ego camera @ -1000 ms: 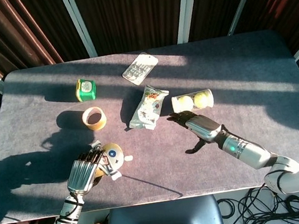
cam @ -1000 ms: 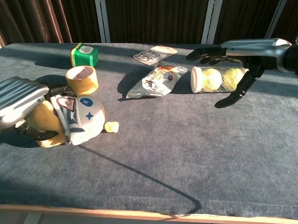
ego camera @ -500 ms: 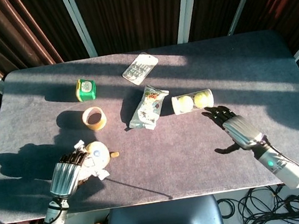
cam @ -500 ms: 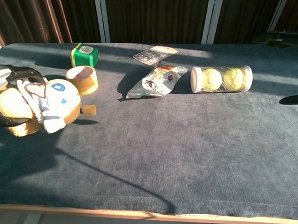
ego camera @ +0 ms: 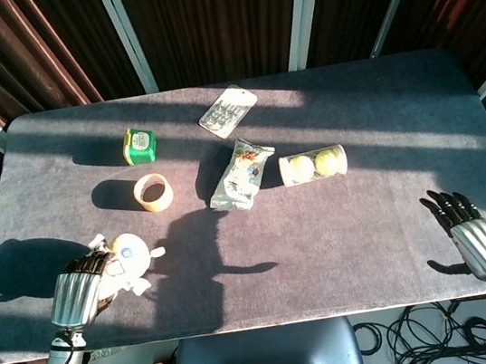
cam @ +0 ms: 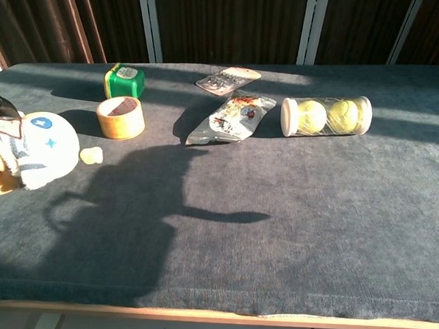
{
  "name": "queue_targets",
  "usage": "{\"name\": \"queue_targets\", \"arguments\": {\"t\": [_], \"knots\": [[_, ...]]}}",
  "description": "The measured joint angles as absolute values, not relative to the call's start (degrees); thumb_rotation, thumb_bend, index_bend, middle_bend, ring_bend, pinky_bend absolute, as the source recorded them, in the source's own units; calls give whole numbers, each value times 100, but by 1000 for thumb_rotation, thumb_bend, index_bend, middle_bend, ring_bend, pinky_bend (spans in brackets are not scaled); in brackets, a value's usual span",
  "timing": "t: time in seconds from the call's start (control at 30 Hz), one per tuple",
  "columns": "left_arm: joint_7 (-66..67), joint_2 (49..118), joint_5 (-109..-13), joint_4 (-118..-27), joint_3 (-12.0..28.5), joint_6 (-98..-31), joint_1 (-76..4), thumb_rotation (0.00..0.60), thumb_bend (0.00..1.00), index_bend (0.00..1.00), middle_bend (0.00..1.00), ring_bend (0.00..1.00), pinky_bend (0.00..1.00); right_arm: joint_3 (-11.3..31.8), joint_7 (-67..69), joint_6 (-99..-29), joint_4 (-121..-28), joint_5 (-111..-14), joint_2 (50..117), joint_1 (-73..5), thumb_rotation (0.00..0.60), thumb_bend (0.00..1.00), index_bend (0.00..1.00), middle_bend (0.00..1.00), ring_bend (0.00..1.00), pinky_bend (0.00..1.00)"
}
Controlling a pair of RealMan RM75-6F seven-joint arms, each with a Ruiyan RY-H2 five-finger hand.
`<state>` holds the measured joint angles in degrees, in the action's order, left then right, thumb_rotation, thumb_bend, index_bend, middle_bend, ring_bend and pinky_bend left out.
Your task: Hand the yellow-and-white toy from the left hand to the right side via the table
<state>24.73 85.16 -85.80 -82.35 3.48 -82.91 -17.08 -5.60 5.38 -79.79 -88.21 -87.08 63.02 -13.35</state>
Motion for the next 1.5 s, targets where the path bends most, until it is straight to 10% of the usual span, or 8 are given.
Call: {"name": "queue_targets", "arguments": {"t": [0.67, 1.1, 1.2, 1.33, 1.5], "knots": [[2888, 8940, -8726, -8907, 464, -8080, -1934, 600, 260, 735, 821, 722, 759, -401, 666, -8065, -8732, -9041, 6386, -1143, 600, 0, 0, 0, 0, 0], [4649, 10520, -7875, -9069, 938, -7171, -2738, 600, 260, 733, 819, 721, 760, -357, 1095, -8230, -8673, -9249, 6261, -1018, 600, 0, 0, 0, 0, 0], [4825, 10785, -7660, -8887, 980, -7146, -2804, 600, 257, 557, 661, 629, 683, -354, 1113, -8240, -8644, -9300, 6258, -1005, 600, 0, 0, 0, 0, 0], [4749, 10741, -7454, -8944, 933, -6969, -2824, 600, 254, 20, 70, 105, 334, -347, 1102, -8219, -8632, -9327, 6259, -996, 600, 0, 0, 0, 0, 0], [4516, 10371, -7207, -9317, 884, -6779, -2825, 600, 238, 0, 0, 0, 292, -318, 1055, -8194, -8625, -9320, 6275, -986, 600, 0, 0, 0, 0, 0]]}}
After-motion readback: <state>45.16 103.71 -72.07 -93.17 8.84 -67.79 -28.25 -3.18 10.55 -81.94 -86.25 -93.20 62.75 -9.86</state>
